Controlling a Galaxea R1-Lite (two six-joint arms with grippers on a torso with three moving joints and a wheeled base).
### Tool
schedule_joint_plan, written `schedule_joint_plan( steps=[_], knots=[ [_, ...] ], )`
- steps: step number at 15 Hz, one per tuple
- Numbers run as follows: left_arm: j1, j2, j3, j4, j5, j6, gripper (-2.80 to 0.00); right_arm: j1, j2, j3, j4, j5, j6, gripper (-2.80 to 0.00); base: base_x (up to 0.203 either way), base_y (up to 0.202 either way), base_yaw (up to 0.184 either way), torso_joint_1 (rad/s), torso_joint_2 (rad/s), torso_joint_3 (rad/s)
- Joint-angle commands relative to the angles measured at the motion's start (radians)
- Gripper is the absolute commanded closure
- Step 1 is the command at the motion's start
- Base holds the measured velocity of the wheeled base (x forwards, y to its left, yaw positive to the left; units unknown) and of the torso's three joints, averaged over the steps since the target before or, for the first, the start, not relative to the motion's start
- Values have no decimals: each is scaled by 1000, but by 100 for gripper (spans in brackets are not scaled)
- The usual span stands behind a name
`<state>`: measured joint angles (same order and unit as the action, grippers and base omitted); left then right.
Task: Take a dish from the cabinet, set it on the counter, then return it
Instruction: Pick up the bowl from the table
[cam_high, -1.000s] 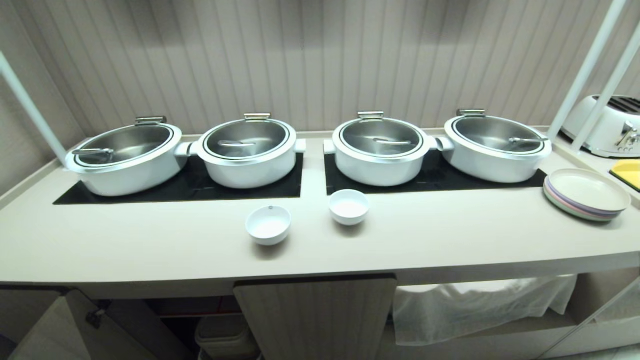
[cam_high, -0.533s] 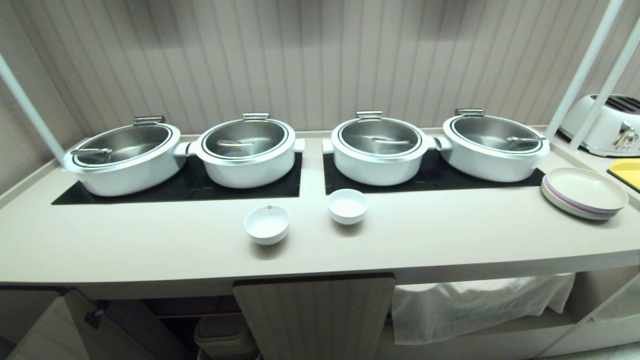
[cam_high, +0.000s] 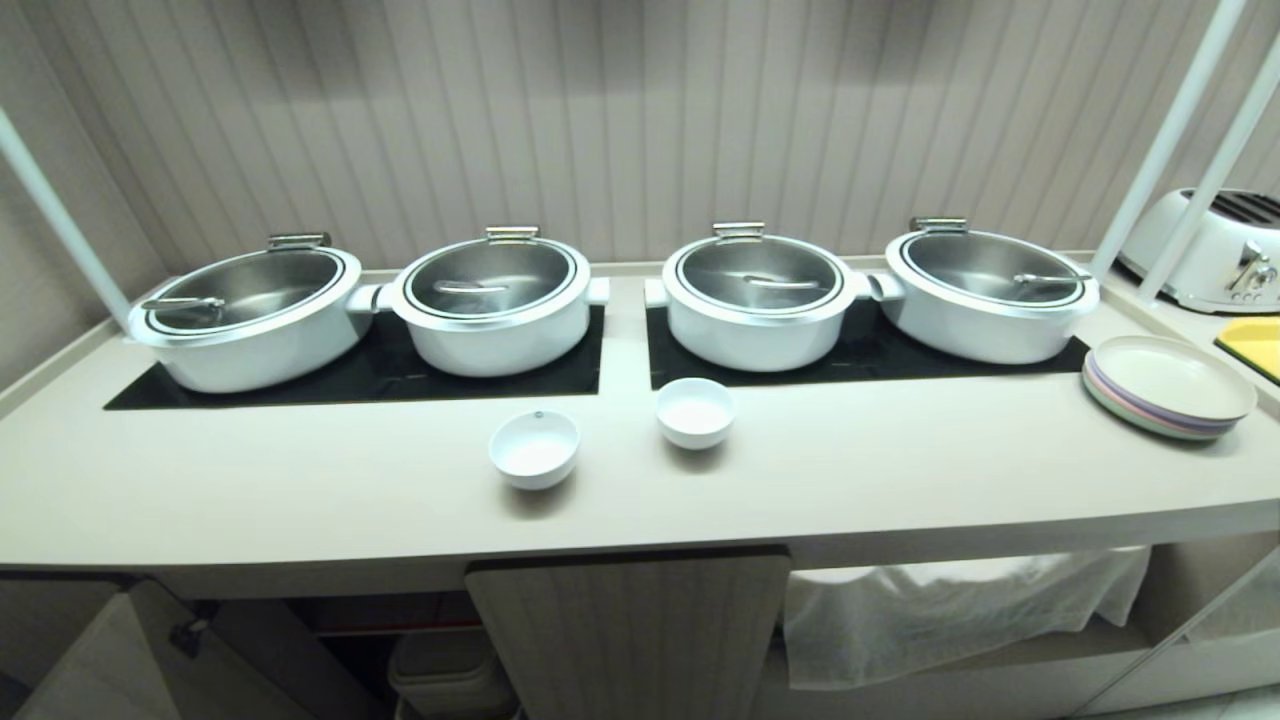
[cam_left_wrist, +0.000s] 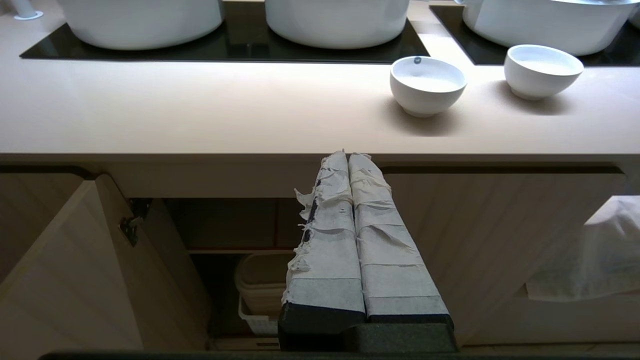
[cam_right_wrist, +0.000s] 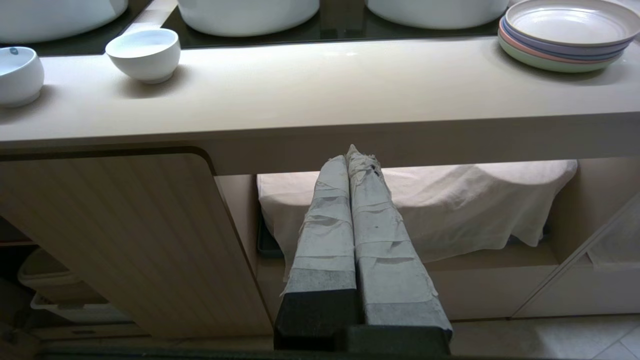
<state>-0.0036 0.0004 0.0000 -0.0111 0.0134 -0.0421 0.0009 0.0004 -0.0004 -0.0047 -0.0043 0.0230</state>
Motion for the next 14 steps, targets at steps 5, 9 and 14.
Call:
schedule_joint_plan(
  steps=[5, 9, 14],
  knots=[
    [1, 1, 0, -1, 0, -1, 0, 1, 1, -1, -1, 0, 0, 0, 0, 0, 0, 0, 0, 0],
    [1, 1, 0, -1, 0, -2, 0, 1, 0, 0, -1, 0, 0, 0, 0, 0, 0, 0, 0, 0],
    [1, 1, 0, -1, 0, -2, 0, 1, 1, 0, -1, 0, 0, 0, 0, 0, 0, 0, 0, 0]
  ],
)
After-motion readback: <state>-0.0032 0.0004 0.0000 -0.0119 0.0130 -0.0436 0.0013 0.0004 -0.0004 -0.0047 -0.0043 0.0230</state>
